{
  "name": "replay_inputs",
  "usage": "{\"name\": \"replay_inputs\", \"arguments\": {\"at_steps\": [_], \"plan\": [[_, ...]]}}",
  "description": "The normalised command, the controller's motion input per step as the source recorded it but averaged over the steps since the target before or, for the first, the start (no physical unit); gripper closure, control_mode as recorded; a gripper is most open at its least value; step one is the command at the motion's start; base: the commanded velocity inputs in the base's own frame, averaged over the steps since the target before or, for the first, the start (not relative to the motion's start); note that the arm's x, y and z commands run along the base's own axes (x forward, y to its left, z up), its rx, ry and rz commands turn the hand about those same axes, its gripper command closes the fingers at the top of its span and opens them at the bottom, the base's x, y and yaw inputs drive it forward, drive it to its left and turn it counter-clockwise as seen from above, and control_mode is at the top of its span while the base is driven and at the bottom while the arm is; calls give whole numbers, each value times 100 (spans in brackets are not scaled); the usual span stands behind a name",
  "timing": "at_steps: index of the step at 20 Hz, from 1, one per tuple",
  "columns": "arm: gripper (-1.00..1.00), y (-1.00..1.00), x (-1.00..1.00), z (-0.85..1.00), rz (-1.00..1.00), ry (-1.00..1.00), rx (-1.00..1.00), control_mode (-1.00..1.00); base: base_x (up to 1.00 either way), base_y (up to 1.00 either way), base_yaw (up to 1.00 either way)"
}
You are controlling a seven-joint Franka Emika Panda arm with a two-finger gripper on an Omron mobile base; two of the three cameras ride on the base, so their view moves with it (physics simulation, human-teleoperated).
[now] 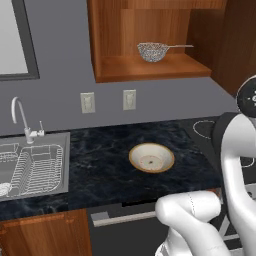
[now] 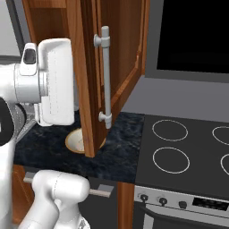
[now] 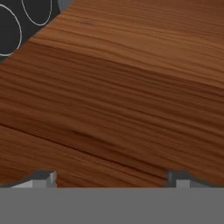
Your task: Open the cabinet and setup a tea strainer by placing it in the bowl upright.
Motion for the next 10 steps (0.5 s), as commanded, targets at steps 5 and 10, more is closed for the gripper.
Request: {"name": "replay_inputs", "arguments": {"at_steps": [5, 10], "plan": [[-100, 54, 4, 0, 0, 0, 9, -100, 0, 0, 0], [-100, 82, 18, 0, 0, -2, 16, -100, 0, 0, 0]]}}
